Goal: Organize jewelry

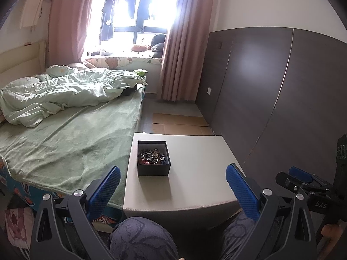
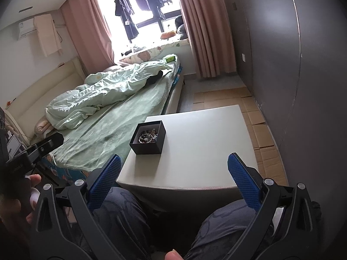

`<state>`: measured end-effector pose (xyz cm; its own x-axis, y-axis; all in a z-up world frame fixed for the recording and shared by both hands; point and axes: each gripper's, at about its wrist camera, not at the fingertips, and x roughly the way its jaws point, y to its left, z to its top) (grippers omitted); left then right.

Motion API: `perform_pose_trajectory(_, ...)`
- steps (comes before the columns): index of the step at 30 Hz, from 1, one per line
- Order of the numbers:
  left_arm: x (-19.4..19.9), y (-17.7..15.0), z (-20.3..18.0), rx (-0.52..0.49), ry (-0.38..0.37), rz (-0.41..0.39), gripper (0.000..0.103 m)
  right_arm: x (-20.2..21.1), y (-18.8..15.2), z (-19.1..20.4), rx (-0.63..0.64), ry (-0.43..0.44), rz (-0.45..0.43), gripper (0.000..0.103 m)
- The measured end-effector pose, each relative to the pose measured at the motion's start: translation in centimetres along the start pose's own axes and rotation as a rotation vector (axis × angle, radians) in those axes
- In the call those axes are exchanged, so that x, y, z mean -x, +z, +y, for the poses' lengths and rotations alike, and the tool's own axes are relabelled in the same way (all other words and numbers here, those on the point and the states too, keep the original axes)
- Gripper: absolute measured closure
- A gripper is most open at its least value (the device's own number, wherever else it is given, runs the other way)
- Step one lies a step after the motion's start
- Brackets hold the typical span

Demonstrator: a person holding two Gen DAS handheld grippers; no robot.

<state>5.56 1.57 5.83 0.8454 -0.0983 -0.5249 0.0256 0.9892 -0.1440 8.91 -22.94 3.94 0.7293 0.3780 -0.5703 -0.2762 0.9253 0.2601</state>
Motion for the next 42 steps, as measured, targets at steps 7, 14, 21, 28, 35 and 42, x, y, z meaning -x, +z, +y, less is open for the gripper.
perform_pose_trajectory(7, 0.2, -0.5, 0.3, 0.002, 0.007, -0.001, 0.008, 0.0, -0.2, 0.0, 0.008, -0.004, 0.002, 0.005)
perform_pose_trajectory(14, 0.5, -1.2, 0.9, 0.017, 0.013, -0.001, 0.008, -0.2, -0.5, -0.5, -0.016, -0.028, 0.002, 0.005)
perform_pose_trajectory(21, 1.0, -1.4, 1.5, 0.026, 0.025, -0.006, 0.008, -0.2, -0.6, -0.7, -0.019, -0.030, 0.004, 0.005)
perform_pose_trajectory(28, 1.3, -1.5, 1.5, 0.025, 0.028, -0.007, 0.008, -0.2, -0.7, -0.6, -0.017, -0.032, 0.004, 0.005)
perform_pose_trajectory(35, 1.5, -1.5, 1.5, 0.024, 0.029, -0.011, 0.008, -0.2, -0.7, -0.6, -0.015, -0.031, 0.006, 0.005)
perform_pose_trajectory(42, 1.6, -1.6, 1.6, 0.031, 0.043, -0.014, 0.008, -0.1, -0.9, -0.2, -0.016, -0.027, 0.008, 0.005)
